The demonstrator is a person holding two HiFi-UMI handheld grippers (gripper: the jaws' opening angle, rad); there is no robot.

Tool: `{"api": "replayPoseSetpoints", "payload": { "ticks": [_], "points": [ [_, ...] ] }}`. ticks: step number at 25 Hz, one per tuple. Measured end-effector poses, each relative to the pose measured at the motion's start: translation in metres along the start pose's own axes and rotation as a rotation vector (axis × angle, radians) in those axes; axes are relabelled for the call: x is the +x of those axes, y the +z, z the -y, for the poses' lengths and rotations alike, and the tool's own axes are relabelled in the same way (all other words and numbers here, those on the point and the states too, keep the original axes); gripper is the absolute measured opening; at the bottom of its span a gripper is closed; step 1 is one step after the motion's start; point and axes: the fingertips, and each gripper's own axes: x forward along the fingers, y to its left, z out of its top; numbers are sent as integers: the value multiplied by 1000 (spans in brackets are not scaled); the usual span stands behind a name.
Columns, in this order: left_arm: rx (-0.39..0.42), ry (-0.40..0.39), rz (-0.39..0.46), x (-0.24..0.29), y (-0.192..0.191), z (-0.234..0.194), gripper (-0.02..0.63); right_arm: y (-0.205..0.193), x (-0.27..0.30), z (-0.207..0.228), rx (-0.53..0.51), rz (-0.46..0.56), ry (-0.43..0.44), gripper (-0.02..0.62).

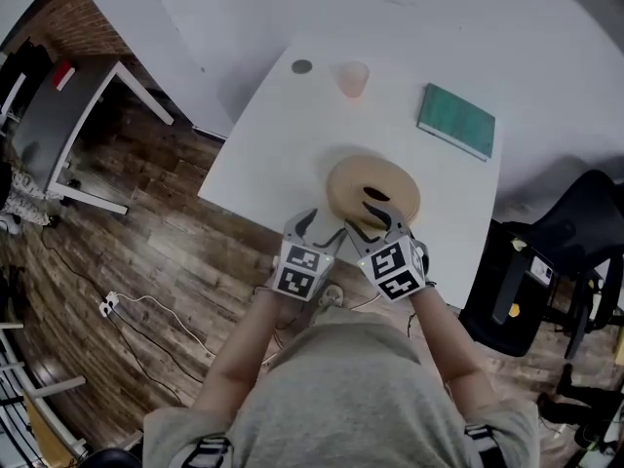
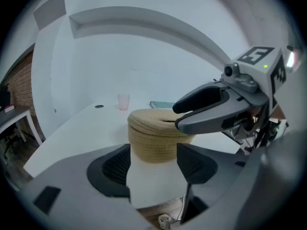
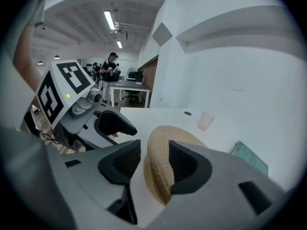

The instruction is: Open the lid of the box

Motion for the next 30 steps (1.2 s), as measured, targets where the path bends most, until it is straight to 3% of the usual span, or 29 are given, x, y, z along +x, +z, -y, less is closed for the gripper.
{"api": "replayPoseSetpoints", "payload": {
  "ticks": [12,17,30],
  "points": [
    [85,-60,-102,47,-22,-6,282,-17,27,-7,-127,-125,86,163],
    [99,-65,-120,56,-26,-6,282,-18,28,-4,-140,-131,79,124],
    [112,-65,-130,65,-23,-4,282,-18,28,-4,-155,-131,82,117]
  ]
}}
